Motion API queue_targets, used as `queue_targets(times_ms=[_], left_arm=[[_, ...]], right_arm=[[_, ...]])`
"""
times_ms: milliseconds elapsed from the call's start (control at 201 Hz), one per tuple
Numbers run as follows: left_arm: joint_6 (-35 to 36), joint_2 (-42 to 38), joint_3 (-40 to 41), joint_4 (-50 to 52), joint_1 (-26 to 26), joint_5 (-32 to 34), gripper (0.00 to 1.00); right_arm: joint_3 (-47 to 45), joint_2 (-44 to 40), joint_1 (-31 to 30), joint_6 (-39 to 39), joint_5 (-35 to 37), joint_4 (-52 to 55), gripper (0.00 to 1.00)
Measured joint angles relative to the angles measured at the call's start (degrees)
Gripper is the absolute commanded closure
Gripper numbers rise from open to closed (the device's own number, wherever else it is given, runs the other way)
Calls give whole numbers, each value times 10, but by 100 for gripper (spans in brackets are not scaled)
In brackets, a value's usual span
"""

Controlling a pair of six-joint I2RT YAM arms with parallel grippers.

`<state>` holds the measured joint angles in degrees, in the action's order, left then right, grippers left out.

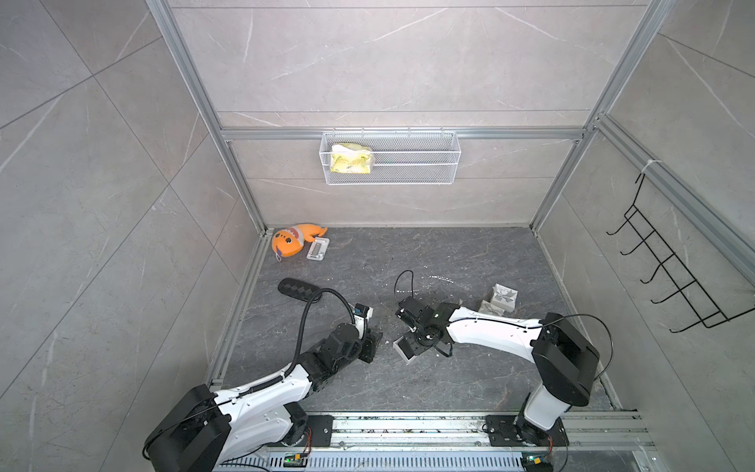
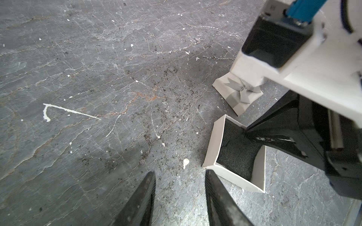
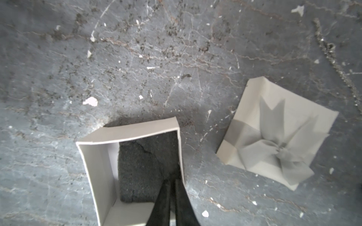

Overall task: Take the necklace out of the lift-off lid jewelry box
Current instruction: Place the inner lining in the jewelry box.

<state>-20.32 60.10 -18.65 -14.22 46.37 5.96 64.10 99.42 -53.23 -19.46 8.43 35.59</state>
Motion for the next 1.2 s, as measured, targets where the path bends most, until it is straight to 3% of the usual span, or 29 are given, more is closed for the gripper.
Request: queue_targets(times_ms=[463,1200], left_arm=[[0,-4,0,0,0,11,55],[0,-13,3,-12,0,15,55]], right_arm=[[19,66,-12,0,26,-9,93],[57,52,-12,3,25,-25,90]])
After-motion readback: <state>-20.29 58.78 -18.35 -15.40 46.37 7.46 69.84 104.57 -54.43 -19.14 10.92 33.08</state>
